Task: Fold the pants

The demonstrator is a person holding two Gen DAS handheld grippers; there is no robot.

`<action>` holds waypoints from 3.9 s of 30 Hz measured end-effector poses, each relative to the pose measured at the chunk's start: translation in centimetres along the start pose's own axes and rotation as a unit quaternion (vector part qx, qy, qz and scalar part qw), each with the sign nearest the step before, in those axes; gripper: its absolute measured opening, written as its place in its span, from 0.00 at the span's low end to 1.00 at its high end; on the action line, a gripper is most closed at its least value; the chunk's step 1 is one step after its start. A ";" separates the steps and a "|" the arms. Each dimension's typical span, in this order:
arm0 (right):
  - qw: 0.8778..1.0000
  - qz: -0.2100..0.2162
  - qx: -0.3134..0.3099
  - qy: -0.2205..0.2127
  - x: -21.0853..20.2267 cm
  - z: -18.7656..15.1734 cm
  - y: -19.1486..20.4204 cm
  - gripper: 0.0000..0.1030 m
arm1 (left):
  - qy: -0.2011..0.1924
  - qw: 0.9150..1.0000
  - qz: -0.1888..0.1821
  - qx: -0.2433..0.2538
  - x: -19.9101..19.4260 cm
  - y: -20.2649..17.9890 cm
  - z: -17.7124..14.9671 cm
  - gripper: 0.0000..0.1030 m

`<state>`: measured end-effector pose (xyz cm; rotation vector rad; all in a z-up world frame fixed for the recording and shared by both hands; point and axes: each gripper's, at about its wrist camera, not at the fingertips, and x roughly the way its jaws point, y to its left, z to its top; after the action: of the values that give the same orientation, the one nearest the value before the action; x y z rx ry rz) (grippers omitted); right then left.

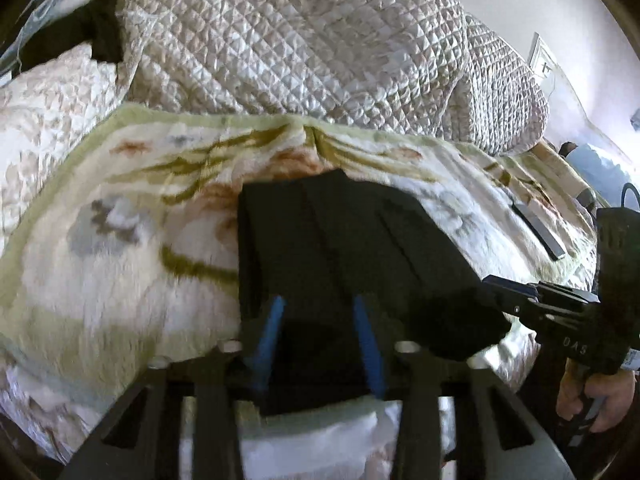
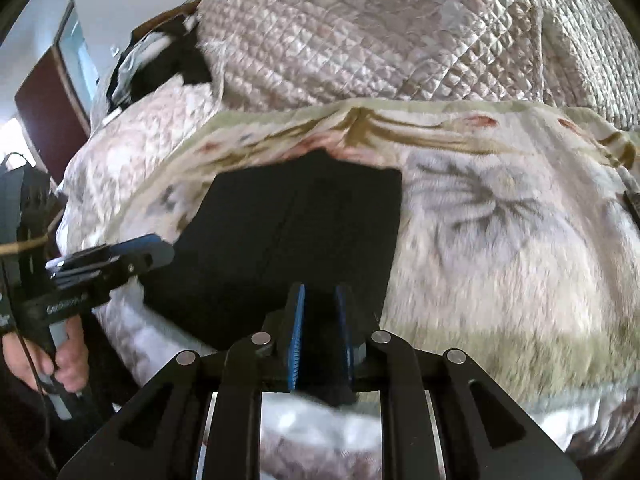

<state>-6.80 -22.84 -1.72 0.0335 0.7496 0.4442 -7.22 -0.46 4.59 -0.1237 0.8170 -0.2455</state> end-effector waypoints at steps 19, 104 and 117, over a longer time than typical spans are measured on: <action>1.000 0.022 0.010 -0.013 0.2 -0.6 -0.3 0.24 | 0.013 0.999 0.040 -0.009 1.0 0.1 -0.6 0.32; 0.997 0.011 0.078 -0.001 10.1 14.7 -6.8 0.24 | 0.008 0.993 0.050 -0.107 9.7 9.3 13.1 0.35; 0.998 -0.017 -0.055 0.037 9.9 9.4 0.1 0.24 | 0.017 0.999 0.030 0.018 8.5 2.8 7.8 0.38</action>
<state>5.81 -17.57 -1.25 -0.1001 0.7956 0.4554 4.56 0.16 3.32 -0.0606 0.8473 -0.2066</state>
